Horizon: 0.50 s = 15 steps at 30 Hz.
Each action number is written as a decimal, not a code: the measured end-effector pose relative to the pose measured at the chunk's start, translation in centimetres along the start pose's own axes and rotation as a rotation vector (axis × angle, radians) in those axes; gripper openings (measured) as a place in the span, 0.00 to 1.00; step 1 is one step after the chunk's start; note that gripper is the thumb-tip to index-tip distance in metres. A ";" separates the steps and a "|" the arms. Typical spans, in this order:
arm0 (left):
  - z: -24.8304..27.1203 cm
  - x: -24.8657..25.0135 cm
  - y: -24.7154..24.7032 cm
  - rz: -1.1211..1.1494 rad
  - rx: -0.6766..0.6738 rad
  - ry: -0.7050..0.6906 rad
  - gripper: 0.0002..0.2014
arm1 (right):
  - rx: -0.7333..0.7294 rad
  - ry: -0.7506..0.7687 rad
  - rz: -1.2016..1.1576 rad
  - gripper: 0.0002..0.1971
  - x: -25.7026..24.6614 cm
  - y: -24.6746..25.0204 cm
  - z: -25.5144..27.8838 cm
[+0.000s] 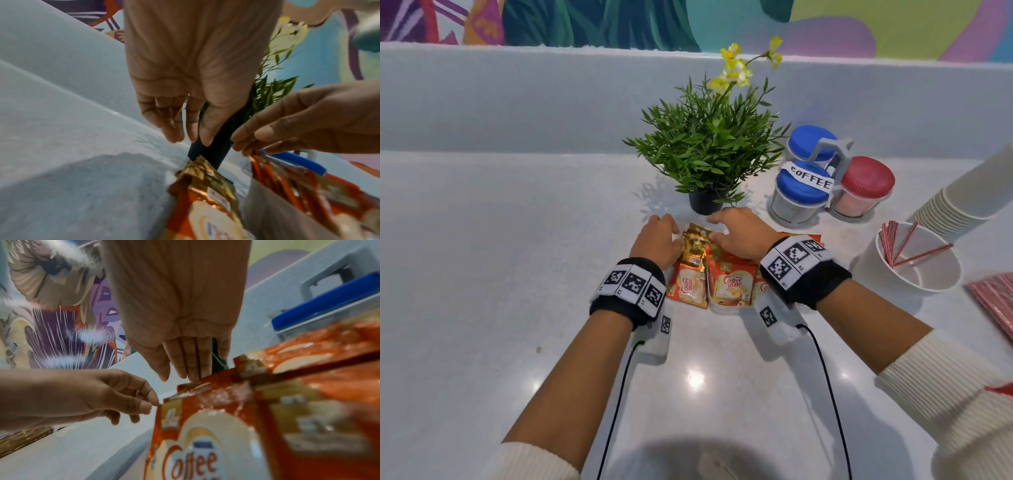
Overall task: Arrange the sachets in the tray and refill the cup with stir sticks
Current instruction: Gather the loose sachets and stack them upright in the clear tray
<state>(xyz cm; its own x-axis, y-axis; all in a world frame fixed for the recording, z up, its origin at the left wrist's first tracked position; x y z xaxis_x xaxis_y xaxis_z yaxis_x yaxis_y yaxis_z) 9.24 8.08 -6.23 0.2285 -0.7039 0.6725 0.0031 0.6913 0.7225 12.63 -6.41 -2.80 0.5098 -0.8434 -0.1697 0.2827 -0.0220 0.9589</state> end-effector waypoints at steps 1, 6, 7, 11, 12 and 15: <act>-0.3 -0.3 -0.1 -0.016 -0.030 0.016 0.14 | -0.036 0.004 0.001 0.22 -0.3 -0.3 -0.5; -1.3 -1.0 -1.1 -0.140 -0.208 0.015 0.27 | -0.175 -0.021 0.122 0.17 -0.8 -2.3 -1.2; -1.5 -1.0 -1.3 -0.165 -0.232 0.004 0.30 | -0.169 -0.030 0.147 0.17 -0.8 -2.7 -1.1; -2.1 -0.9 -2.1 -0.219 -0.249 -0.047 0.34 | -0.143 -0.051 0.121 0.18 -0.8 -3.0 -1.3; -2.1 -0.8 -2.3 -0.239 -0.246 -0.053 0.35 | -0.139 -0.054 0.108 0.19 -0.8 -2.9 -1.3; -2.4 -0.6 -2.5 -0.267 -0.244 -0.034 0.37 | -0.142 -0.068 0.088 0.18 -0.8 -2.7 -1.5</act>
<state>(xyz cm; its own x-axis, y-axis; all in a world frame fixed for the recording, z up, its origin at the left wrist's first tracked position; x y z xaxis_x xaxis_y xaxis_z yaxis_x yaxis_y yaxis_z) 11.44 7.19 -8.88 0.1557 -0.8671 0.4731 0.2911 0.4980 0.8169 12.70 -4.87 -5.63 0.4826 -0.8733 -0.0665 0.3543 0.1253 0.9267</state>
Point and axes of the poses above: each hand's wrist, its own z-axis away from the middle knuckle, its own y-axis out of the back of the hand, x = y × z, the point moved 2 cm from there along -z, towards the middle knuckle, and after that the axes turned 9 degrees about z, right-handed, at the moved point
